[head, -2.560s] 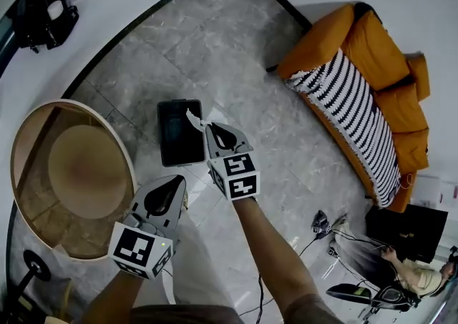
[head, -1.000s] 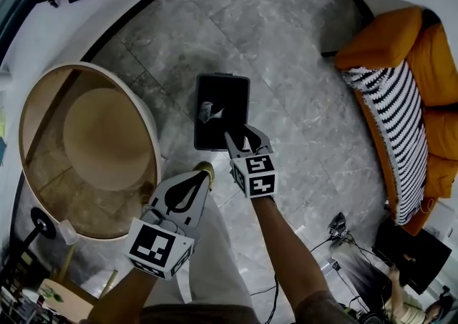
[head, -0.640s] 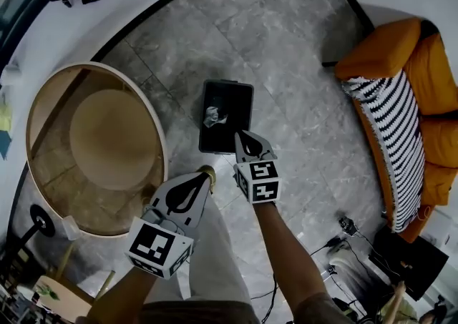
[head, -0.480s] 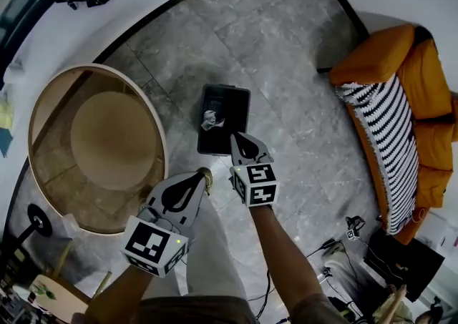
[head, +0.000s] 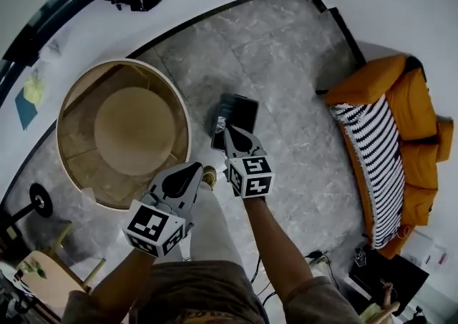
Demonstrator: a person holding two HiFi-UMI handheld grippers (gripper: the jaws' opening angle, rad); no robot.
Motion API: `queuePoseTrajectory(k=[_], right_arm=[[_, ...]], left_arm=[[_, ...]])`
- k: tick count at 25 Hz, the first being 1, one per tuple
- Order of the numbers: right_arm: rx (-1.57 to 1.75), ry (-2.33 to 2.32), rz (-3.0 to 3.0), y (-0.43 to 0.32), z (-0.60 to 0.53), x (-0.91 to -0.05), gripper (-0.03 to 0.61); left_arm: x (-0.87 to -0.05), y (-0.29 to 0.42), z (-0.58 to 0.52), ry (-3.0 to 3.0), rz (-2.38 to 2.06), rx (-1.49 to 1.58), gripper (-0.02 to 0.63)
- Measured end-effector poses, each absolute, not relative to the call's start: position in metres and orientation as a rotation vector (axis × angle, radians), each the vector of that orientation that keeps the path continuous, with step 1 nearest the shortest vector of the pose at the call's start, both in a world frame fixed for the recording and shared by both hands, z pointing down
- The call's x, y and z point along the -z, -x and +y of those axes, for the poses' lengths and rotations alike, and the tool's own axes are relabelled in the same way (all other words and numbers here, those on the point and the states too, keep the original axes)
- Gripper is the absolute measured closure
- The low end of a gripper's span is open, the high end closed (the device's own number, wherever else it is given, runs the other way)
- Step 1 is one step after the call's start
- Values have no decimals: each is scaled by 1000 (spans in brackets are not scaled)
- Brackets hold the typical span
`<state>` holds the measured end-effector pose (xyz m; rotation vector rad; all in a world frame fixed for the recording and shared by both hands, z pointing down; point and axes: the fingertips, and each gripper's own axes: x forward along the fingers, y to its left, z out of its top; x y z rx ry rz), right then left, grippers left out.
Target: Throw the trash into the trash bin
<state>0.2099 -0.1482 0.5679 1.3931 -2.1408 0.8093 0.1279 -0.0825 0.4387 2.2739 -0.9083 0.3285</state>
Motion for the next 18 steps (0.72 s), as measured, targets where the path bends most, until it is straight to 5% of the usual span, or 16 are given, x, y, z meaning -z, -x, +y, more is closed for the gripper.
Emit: queuePoseTrajectory(k=[18], right_arm=[[-563, -803, -2459, 70, -87, -435, 558]], left_arm=[[-325, 85, -12, -2153, -1331, -164, 595]])
